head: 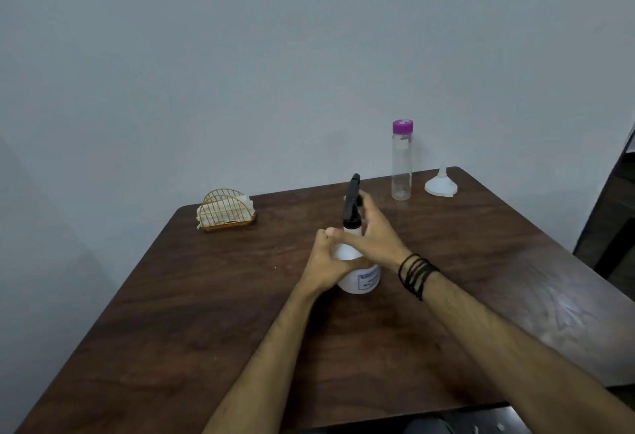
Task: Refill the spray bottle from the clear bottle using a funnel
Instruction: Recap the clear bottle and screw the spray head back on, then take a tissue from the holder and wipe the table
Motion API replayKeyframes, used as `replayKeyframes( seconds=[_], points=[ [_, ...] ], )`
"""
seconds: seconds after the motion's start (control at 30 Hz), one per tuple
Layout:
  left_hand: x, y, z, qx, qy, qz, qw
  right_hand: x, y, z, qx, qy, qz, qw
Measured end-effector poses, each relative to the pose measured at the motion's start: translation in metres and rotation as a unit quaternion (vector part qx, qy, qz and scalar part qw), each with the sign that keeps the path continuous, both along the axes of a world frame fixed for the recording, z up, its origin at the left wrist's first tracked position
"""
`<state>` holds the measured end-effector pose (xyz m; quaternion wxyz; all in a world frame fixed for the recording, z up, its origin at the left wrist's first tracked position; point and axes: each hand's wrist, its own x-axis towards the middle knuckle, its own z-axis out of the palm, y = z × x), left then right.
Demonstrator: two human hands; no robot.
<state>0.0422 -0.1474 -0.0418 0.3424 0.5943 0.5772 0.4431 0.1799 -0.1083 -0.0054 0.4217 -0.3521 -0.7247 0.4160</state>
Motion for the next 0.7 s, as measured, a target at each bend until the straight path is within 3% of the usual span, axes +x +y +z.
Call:
replayKeyframes(
  seconds=[0.13, 0.33, 0.47, 0.53, 0.7],
  points=[
    [0.020, -0.008, -0.002, 0.050, 0.020, 0.001, 0.999, -0.003, 0.007, 0.004, -0.002, 0.003, 0.017, 1.000],
    [0.050, -0.020, 0.008, -0.058, -0.029, 0.078, 0.995, 0.004, 0.028, 0.026, -0.110, -0.020, 0.113, 0.987],
    [0.085, -0.034, 0.033, -0.170, -0.158, 0.167, 0.958, 0.000, 0.037, 0.050, -0.163, -0.185, 0.219, 0.944],
    [0.097, -0.039, 0.037, -0.184, -0.206, 0.189, 0.942, -0.004, 0.038, 0.054, -0.167, -0.253, 0.241, 0.922],
    [0.108, -0.054, 0.041, -0.193, -0.278, 0.195, 0.920, -0.009, 0.029, 0.050, -0.215, -0.325, 0.234, 0.891]
  ],
)
